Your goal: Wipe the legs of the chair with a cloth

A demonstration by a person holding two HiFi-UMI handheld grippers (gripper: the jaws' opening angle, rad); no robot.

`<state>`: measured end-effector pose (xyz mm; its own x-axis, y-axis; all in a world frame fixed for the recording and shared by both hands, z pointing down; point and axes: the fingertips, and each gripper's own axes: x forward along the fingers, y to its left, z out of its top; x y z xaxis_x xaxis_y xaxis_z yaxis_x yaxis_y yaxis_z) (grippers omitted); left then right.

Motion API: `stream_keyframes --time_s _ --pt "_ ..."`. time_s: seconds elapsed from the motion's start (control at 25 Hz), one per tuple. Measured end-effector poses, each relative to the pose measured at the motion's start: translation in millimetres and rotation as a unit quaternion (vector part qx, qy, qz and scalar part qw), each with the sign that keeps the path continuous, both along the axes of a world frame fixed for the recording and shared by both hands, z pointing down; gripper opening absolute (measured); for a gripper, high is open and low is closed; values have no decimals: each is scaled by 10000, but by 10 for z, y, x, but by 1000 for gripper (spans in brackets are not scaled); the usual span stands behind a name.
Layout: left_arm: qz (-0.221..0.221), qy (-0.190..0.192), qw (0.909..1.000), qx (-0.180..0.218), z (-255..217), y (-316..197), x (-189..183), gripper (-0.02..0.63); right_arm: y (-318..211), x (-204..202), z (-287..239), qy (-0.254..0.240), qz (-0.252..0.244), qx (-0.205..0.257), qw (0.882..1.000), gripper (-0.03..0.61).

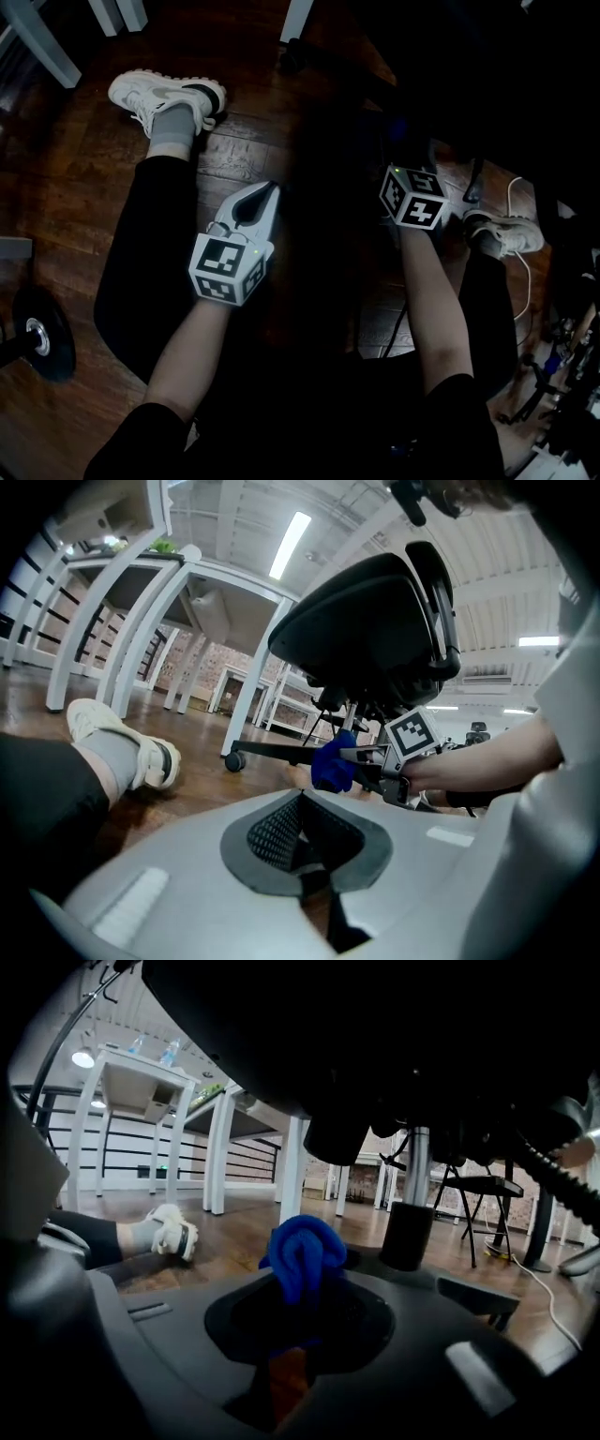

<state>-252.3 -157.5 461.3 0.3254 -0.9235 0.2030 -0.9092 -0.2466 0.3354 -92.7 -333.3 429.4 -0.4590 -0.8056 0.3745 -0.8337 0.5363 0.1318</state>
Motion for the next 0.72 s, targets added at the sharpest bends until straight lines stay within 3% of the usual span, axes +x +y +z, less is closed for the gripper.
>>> stream_keyframes --time_s 0.2,0.72 --pt "-179 59 9996 -189 85 36 -69 5 210 -202 106 -20 -156 -35 9999 74" --pt "-296 50 9994 -149 41 67 -133 5 1053 -833 366 -122 -1037 -194 9943 74"
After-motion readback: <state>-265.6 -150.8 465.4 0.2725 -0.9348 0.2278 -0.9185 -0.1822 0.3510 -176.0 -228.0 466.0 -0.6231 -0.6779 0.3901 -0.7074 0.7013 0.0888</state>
